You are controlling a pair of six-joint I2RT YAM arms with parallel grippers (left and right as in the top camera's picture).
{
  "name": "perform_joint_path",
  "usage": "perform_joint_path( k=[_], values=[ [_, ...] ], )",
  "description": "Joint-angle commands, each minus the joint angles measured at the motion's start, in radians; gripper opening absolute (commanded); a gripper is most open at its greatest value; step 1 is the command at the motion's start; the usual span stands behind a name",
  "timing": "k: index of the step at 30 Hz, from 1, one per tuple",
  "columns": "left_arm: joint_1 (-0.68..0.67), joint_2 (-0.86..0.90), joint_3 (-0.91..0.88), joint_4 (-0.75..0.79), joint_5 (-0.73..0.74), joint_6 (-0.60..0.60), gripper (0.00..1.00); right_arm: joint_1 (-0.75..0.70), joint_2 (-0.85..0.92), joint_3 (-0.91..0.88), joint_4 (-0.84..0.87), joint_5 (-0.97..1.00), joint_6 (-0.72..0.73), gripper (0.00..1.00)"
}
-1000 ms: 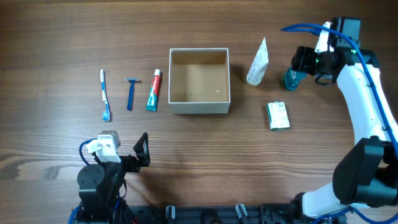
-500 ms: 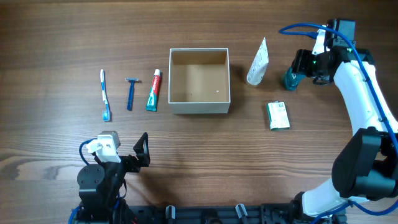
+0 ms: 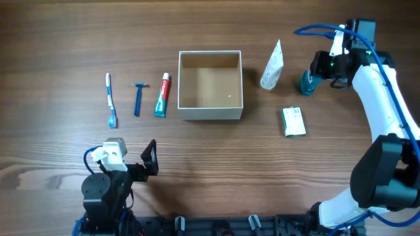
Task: Pack container
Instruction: 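Close the right gripper on the mouthwash bottle cap and lift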
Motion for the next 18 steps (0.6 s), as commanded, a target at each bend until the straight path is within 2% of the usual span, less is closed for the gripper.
perform_joint_path(
  k=[1, 7, 10, 12, 14, 18],
  values=[
    [-0.006, 0.0, -0.018, -0.004, 0.046, 0.012, 1.0, 0.005, 0.023, 0.025, -0.003, -0.008, -0.006, 0.6],
    [-0.006, 0.0, -0.018, -0.004, 0.046, 0.012, 1.0, 0.012, 0.023, 0.025, -0.004, -0.014, -0.011, 0.58],
    [-0.006, 0.0, -0.018, -0.004, 0.046, 0.012, 1.0, 0.016, 0.023, 0.025, -0.008, -0.046, -0.03, 0.52],
    [-0.006, 0.0, -0.018, -0.004, 0.046, 0.012, 1.0, 0.016, 0.023, 0.025, -0.008, -0.045, -0.03, 0.51],
    [-0.006, 0.0, -0.018, -0.004, 0.046, 0.012, 1.0, 0.016, 0.023, 0.025, -0.01, -0.045, -0.03, 0.45],
    [-0.006, 0.0, -0.018, -0.004, 0.046, 0.012, 1.0, 0.016, 0.024, 0.025, -0.021, -0.044, -0.027, 0.42]
  ],
)
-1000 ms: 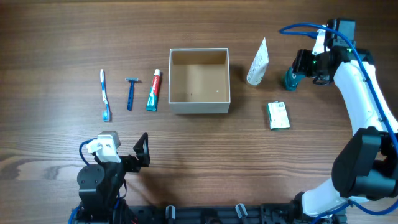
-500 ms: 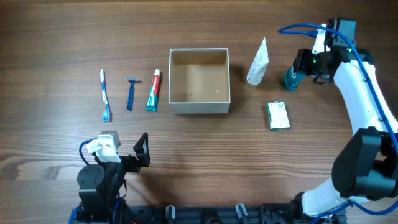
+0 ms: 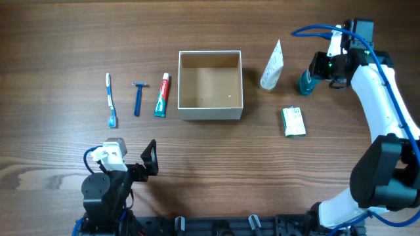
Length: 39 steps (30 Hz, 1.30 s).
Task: Pack container
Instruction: 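Close the right gripper on the mouthwash bottle cap and lift, then carry the bottle left and lower it into the white box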
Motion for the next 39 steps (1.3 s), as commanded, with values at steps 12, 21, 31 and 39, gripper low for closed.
perform_joint_path(
  k=[12, 21, 31, 39],
  values=[
    [-0.006, 0.0, -0.018, -0.003, 0.046, 0.012, 1.0, 0.006, 0.02, 0.023, -0.037, 0.044, 0.015, 0.29],
    [-0.006, 0.0, -0.018, -0.003, 0.046, 0.012, 1.0, 0.006, -0.086, 0.172, -0.207, 0.044, 0.074, 0.17],
    [-0.006, 0.0, -0.018, -0.003, 0.046, 0.012, 1.0, 0.105, -0.296, 0.377, -0.407, 0.052, 0.104, 0.04],
    [-0.006, 0.0, -0.018, -0.003, 0.046, 0.012, 1.0, 0.246, -0.433, 0.489, -0.467, 0.064, 0.126, 0.04]
  ],
)
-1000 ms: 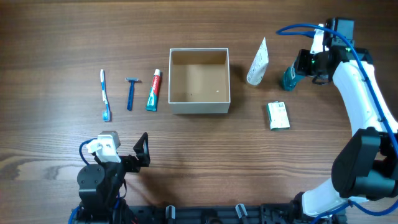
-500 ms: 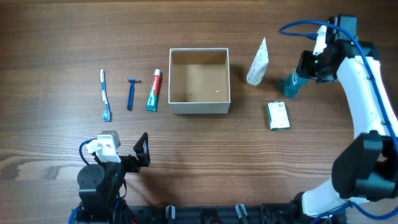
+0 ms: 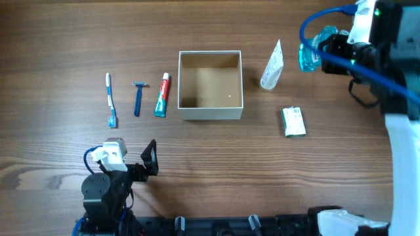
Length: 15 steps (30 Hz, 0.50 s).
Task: Pack container
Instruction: 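Carry the bottle left and lower it into the white box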
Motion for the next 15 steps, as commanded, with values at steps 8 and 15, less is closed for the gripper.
perform_joint_path(
  k=[8, 15],
  values=[
    [-0.006, 0.0, -0.018, -0.003, 0.046, 0.012, 1.0, 0.255, -0.06, 0.068, -0.007, 0.004, 0.081, 0.04],
    [-0.006, 0.0, -0.018, -0.003, 0.046, 0.012, 1.0, 0.404, 0.119, 0.068, 0.039, 0.109, 0.2, 0.04]
  ],
)
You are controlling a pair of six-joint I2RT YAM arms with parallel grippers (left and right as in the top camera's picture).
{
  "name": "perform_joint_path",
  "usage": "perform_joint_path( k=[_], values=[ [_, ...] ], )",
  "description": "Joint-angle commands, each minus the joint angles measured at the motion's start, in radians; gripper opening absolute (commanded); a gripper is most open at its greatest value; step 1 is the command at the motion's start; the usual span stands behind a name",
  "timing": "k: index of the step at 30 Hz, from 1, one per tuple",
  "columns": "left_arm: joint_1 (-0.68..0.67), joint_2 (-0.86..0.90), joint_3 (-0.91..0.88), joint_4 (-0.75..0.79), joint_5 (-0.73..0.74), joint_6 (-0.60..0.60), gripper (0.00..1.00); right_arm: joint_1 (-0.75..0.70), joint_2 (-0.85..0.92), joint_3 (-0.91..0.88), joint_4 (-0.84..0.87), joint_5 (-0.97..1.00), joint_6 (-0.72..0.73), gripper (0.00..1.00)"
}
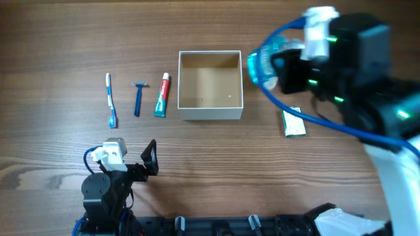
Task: Pack container
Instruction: 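Carry the bottle left and lower it into the white box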
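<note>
An open, empty white box [210, 113] stands at the table's middle. Left of it lie a toothpaste tube [162, 95], a blue razor [138, 98] and a toothbrush [110, 99]. My right gripper [275, 65] is raised high, close to the overhead camera, and is shut on a teal translucent bottle [257, 65] just off the box's right rim. A green packet [294, 122] lies partly hidden under that arm. My left gripper [149, 159] rests open at the near left, holding nothing.
The right arm [367, 85] and its blue cable [315, 121] cover the table's right side, hiding whatever lies beneath. The left arm's base [105, 190] sits at the front edge.
My right gripper has moved left with the teal bottle, from above the far right to beside the box's right rim. It is closer to the camera and now hides the white tube.
My right gripper was at the teal bottle standing on the far right of the table, beside a white tube. Then it held the bottle lifted off the table. Now the bottle hangs by the box's right rim. The left arm stayed still.
</note>
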Motion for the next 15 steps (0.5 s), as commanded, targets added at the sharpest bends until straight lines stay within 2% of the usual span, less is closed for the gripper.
perform_joint_path(
  k=[1, 5, 15],
  values=[
    [-0.006, 0.0, -0.018, -0.003, 0.046, 0.012, 1.0, 0.052, 0.128, 0.029, 0.041, 0.082, 0.1, 0.04],
    [-0.006, 0.0, -0.018, -0.003, 0.046, 0.012, 1.0, 0.064, 0.261, 0.029, 0.09, 0.162, 0.166, 0.04],
    [-0.006, 0.0, -0.018, -0.003, 0.046, 0.012, 1.0, 0.068, 0.473, 0.029, 0.186, 0.099, 0.177, 0.04]
  ],
)
